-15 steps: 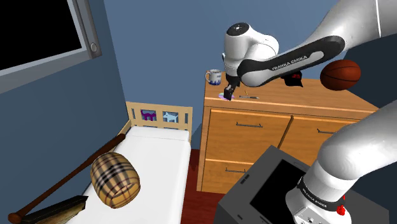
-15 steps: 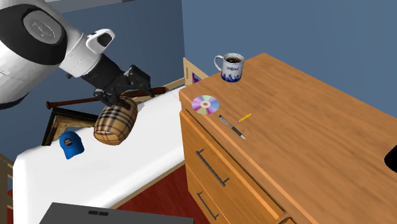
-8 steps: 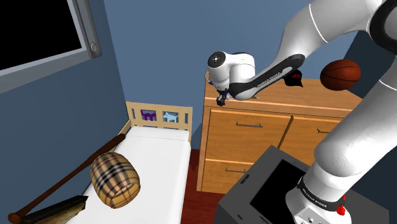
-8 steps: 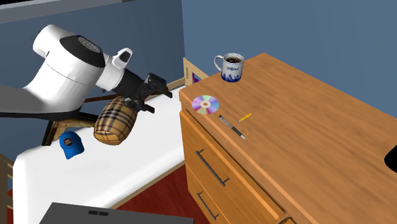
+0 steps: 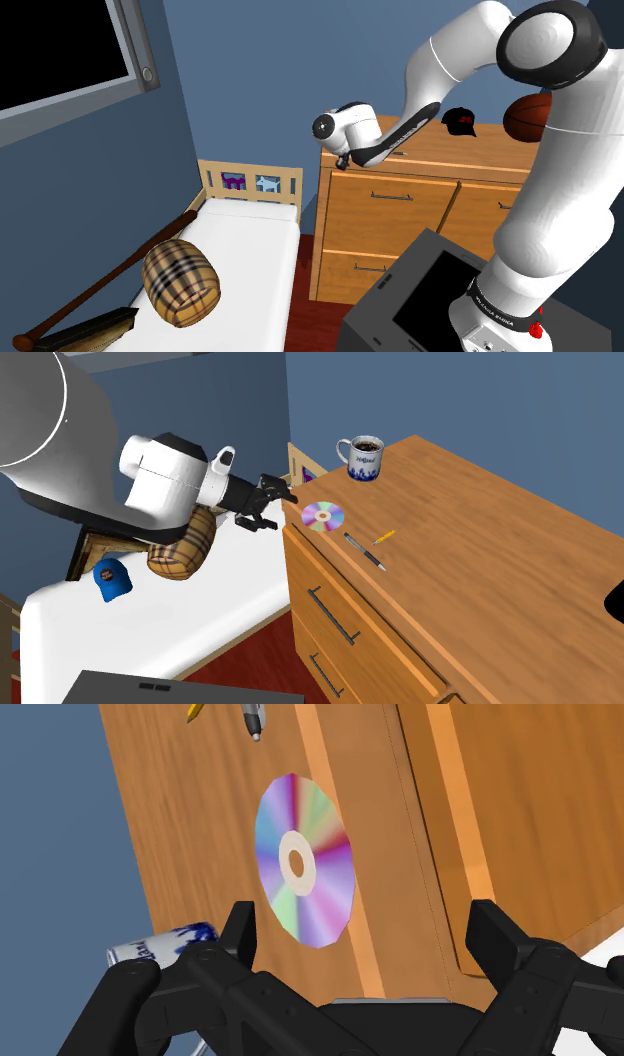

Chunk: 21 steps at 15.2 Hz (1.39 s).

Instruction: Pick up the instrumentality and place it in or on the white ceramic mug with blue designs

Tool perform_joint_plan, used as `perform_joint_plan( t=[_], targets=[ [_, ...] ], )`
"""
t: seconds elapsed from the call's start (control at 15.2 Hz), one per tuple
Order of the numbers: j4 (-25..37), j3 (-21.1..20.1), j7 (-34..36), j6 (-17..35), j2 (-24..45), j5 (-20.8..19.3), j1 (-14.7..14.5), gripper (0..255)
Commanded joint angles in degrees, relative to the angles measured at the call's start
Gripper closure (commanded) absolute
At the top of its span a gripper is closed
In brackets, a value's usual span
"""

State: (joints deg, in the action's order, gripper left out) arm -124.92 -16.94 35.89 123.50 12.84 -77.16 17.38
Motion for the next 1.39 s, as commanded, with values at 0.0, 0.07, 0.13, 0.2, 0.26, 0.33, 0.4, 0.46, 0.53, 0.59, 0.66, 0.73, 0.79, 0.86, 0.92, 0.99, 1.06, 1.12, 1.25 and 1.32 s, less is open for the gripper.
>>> perform_joint_plan(
  t=[0.0, 0.07, 0.13, 0.2, 0.26, 0.33, 0.4, 0.46, 0.53, 0.59, 0.66, 0.73, 0.79, 0.86, 0.92, 0.99, 1.06, 1.12, 1.25, 1.32],
  targets=[
    [1.0, 0.6, 0.9, 0.2, 1.8, -1.8, 0.2, 0],
    [1.2, 0.9, 1.1, 0.5, 2.3, -2.4, 0.4, 0],
    [1.5, 1.1, 1.3, 0.8, 2.8, -2.9, 0.6, 0],
    [1.8, 1.4, 1.5, 1.1, 3.4, -3.5, 0.8, 0],
    [2.1, 1.7, 1.7, 1.4, 3.9, -4.0, 1.0, 0],
    [2.3, 1.8, 1.8, 1.6, 4.2, -4.3, 1.1, 0],
    [2.3, 1.8, 1.8, 1.6, 4.2, -4.3, 1.1, 0],
    [2.3, 1.8, 1.8, 1.6, 4.2, -4.3, 1.1, 0],
    [2.3, 1.8, 1.8, 1.6, 4.2, -4.3, 1.1, 0],
    [2.3, 1.8, 1.8, 1.6, 4.2, -4.3, 1.1, 0],
    [2.3, 1.8, 1.8, 1.6, 4.2, -4.3, 1.1, 0],
    [2.3, 1.8, 1.8, 1.6, 4.2, -4.3, 1.1, 0],
    [2.3, 1.8, 1.8, 1.6, 4.2, -4.3, 1.1, 0],
    [2.3, 1.8, 1.8, 1.6, 4.2, -4.3, 1.1, 0],
    [2.3, 1.8, 1.8, 1.6, 4.2, -4.3, 1.1, 255],
    [2.3, 1.8, 1.8, 1.6, 4.2, -4.3, 1.1, 255],
    [2.3, 1.8, 1.8, 1.6, 4.2, -4.3, 1.1, 255],
    [2.3, 1.8, 1.8, 1.6, 4.2, -4.3, 1.1, 255],
    [2.3, 1.8, 1.8, 1.6, 4.2, -4.3, 1.1, 255],
    [2.3, 1.8, 1.8, 1.6, 4.2, -4.3, 1.1, 255]
  ],
)
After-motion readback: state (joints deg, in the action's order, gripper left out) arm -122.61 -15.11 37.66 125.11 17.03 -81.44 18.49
